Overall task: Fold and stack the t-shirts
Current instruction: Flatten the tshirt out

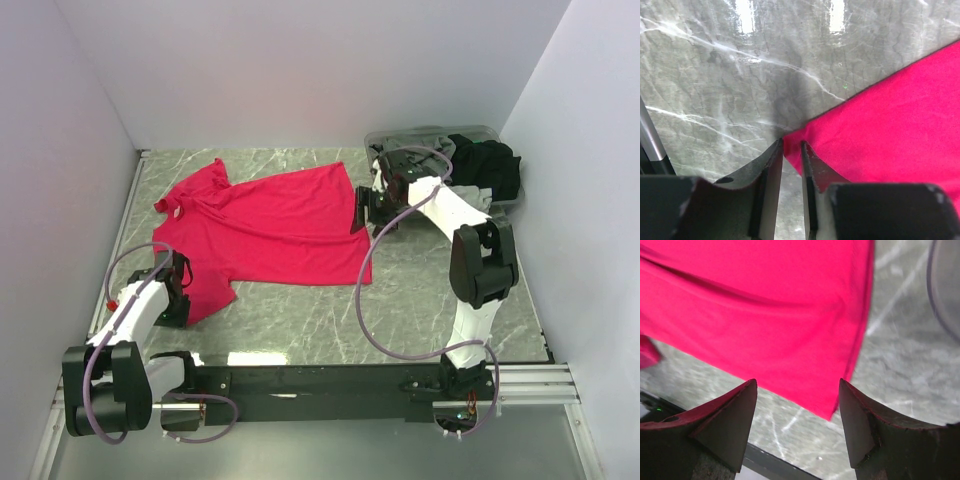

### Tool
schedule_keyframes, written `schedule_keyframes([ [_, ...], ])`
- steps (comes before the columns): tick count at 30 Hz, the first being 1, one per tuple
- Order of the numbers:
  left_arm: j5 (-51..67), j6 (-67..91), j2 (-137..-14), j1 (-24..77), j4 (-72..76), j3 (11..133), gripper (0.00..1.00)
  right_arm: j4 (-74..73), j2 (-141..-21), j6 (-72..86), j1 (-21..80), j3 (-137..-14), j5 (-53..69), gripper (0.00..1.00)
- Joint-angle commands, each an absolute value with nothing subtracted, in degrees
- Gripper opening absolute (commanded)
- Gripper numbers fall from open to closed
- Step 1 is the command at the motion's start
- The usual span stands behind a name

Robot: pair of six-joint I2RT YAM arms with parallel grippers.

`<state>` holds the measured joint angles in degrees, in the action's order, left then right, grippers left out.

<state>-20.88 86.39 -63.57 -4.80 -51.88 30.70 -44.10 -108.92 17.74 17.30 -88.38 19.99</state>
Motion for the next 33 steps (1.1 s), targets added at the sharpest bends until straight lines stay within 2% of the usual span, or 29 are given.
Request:
schedule_keyframes([
  [1, -21.45, 85.52, -62.84, -4.83, -50.89, 30.23, 0.26, -44.65, -105.21, 16.35, 17.05, -85.17, 18.02, 0.72],
  [7, -21.53, 83.85, -61.97, -4.83, -50.19, 30.41, 0.12, -44.38, -102.48, 16.26, 18.02, -78.76, 15.82, 0.7],
  [8, -21.62, 83.5, -61.53, -4.83, -50.01, 30.41, 0.06, -44.47, -102.22, 16.26, 18.19, -77.71, 15.65, 0.7],
  [10, -21.88, 83.49, -60.12, -4.83, -50.71, 30.5, 0.0, -44.91, -101.87, 16.26, 18.54, -76.39, 15.38, 0.68],
  [20, -21.97, 84.11, -52.74, -4.83, -53.08, 31.29, 0.0, -45.44, -101.34, 15.29, 20.21, -70.93, 16.87, 0.6],
  [33, -24.34, 81.04, -52.73, -4.83, -53.61, 34.54, 0.0, -45.26, -104.06, 15.47, 21.71, -69.7, 18.19, 0.5],
])
